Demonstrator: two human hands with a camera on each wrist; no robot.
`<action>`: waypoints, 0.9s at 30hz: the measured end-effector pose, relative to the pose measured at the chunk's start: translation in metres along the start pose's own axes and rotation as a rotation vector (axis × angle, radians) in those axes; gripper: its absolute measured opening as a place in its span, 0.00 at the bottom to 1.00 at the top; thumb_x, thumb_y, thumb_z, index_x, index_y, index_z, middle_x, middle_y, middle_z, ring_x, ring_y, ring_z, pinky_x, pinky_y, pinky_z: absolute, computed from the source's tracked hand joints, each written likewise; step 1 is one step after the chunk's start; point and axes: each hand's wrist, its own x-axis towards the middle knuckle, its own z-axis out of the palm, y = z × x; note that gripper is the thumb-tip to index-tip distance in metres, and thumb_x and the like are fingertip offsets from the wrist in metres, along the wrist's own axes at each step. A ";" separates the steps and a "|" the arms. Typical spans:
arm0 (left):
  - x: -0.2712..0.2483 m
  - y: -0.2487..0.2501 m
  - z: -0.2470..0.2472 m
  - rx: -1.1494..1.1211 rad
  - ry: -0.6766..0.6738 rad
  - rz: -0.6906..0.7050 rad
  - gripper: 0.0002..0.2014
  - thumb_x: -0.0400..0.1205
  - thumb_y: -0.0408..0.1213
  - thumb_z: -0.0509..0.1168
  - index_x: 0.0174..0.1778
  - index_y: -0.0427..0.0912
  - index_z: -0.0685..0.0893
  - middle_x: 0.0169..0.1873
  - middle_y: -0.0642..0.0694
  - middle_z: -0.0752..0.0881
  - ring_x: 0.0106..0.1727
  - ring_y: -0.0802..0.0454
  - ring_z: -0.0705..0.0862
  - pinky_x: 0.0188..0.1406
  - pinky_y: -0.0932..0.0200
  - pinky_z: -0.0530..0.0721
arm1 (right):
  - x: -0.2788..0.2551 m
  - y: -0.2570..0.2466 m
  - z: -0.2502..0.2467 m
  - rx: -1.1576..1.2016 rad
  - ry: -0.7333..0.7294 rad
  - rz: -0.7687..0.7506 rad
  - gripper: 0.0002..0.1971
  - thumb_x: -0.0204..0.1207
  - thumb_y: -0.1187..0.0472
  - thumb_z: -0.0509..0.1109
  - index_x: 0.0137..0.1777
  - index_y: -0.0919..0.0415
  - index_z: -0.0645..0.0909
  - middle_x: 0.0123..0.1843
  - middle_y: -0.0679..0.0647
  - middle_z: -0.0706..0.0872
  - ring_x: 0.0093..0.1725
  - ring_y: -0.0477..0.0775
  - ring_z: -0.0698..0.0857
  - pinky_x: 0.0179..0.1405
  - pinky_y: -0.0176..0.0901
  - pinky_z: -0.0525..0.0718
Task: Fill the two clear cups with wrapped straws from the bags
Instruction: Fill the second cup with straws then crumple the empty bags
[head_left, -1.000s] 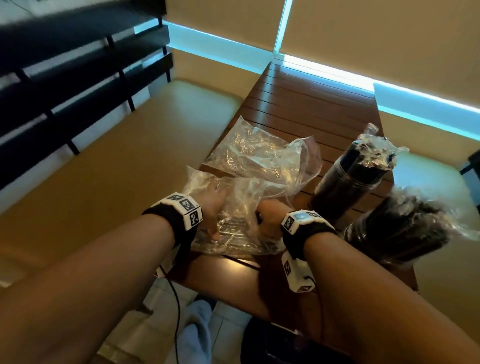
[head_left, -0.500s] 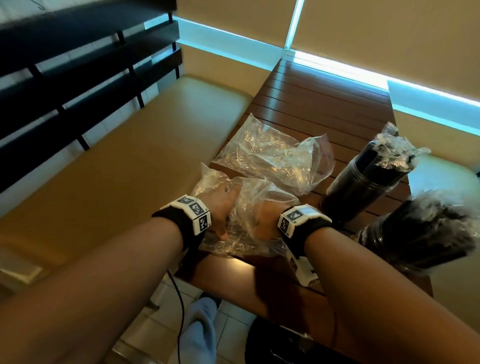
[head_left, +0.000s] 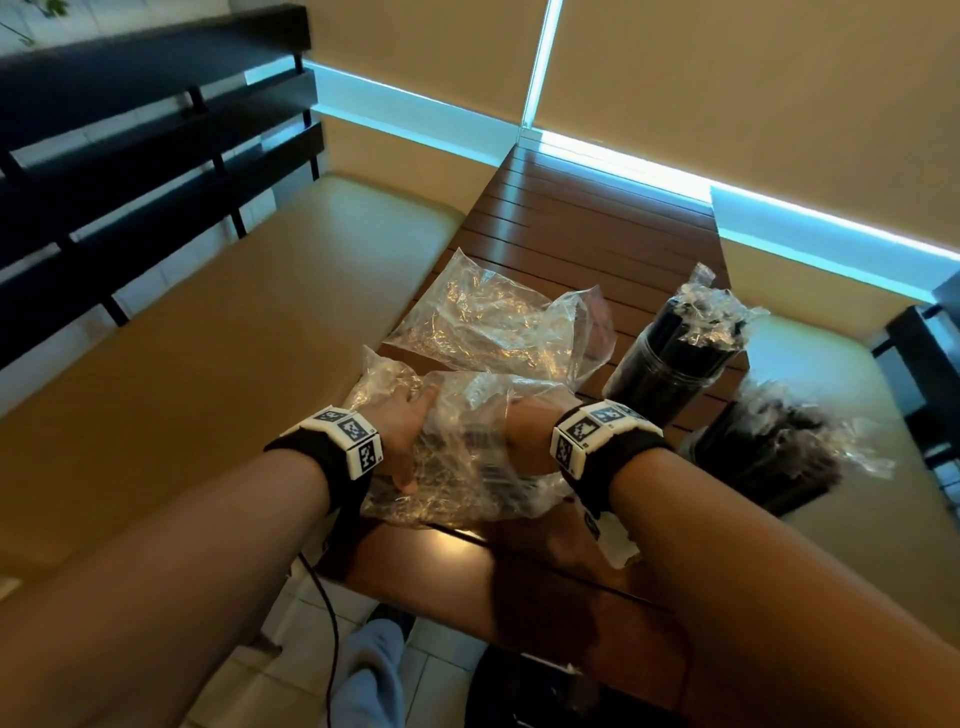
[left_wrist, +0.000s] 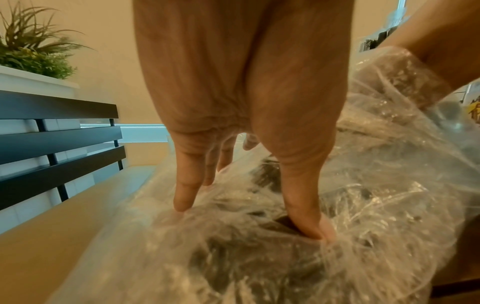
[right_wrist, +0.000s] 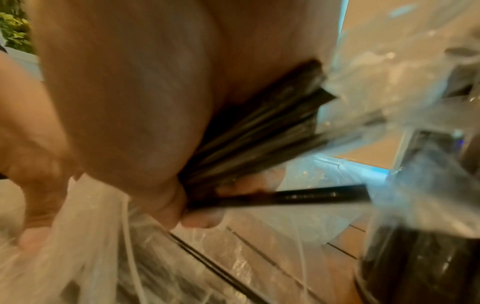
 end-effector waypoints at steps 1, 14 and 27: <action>0.000 -0.001 0.000 0.002 -0.001 -0.007 0.70 0.62 0.43 0.86 0.86 0.50 0.36 0.84 0.34 0.53 0.79 0.32 0.68 0.71 0.40 0.78 | -0.007 0.002 -0.004 0.013 0.041 0.027 0.18 0.81 0.44 0.61 0.65 0.49 0.82 0.61 0.48 0.85 0.60 0.56 0.84 0.52 0.43 0.77; 0.086 -0.042 0.037 0.166 -0.037 -0.100 0.45 0.45 0.60 0.82 0.61 0.55 0.82 0.38 0.55 0.81 0.38 0.49 0.85 0.37 0.60 0.87 | -0.123 0.046 -0.115 0.048 -0.031 0.394 0.19 0.84 0.62 0.63 0.73 0.65 0.76 0.68 0.62 0.82 0.68 0.64 0.80 0.59 0.50 0.77; -0.120 0.139 -0.146 -1.267 0.160 0.653 0.19 0.75 0.51 0.73 0.60 0.52 0.83 0.63 0.51 0.87 0.66 0.54 0.83 0.65 0.49 0.79 | -0.158 0.035 -0.073 0.506 0.663 0.495 0.17 0.83 0.45 0.63 0.62 0.56 0.69 0.44 0.54 0.84 0.42 0.59 0.85 0.38 0.51 0.82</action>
